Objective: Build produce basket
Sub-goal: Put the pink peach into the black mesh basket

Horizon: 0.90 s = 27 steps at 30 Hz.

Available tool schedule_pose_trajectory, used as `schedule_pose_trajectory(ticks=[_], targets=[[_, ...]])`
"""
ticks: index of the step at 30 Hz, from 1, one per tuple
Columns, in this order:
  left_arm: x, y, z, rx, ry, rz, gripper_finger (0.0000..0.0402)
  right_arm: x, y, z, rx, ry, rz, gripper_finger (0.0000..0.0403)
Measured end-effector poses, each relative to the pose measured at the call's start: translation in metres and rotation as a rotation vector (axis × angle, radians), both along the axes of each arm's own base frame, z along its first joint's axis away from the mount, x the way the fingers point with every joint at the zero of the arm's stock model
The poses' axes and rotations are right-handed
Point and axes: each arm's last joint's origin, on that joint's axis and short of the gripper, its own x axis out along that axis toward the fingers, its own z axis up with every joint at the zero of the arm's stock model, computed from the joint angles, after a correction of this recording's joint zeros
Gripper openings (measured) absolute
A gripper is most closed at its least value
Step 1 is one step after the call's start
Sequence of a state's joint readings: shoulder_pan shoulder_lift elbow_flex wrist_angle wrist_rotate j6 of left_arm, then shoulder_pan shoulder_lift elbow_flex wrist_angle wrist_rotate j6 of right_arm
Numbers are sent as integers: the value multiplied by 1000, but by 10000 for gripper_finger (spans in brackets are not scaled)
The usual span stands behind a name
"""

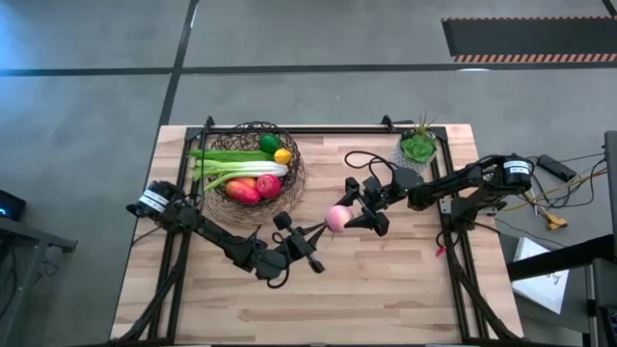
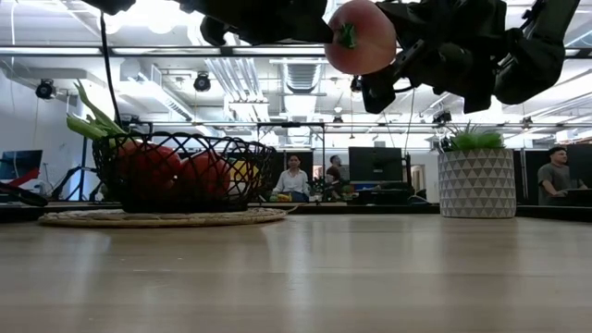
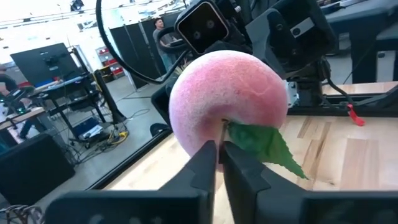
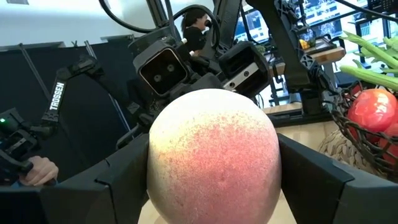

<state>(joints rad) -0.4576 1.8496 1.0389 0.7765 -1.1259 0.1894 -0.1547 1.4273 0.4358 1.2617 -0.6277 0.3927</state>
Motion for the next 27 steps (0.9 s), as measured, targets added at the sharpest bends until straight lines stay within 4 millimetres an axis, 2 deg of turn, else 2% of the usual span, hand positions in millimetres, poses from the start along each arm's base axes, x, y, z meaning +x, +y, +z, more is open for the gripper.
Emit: schedule_pose_trajectory(ticks=[5, 15, 21, 27], targets=[[0, -1, 0, 0, 1, -26, 3, 0, 0, 0, 0, 2, 1, 291], [0, -3, -1, 3, 11, -59, 0, 1, 0, -7, 12, 80, 3, 355], [-2, -4, -7, -41, 42, -88, 0, 1, -1, -13, 9, 139, 6, 360], [-8, -2, -19, -151, 137, -111, 0, -1, -13, -19, 4, 190, -50, 359]])
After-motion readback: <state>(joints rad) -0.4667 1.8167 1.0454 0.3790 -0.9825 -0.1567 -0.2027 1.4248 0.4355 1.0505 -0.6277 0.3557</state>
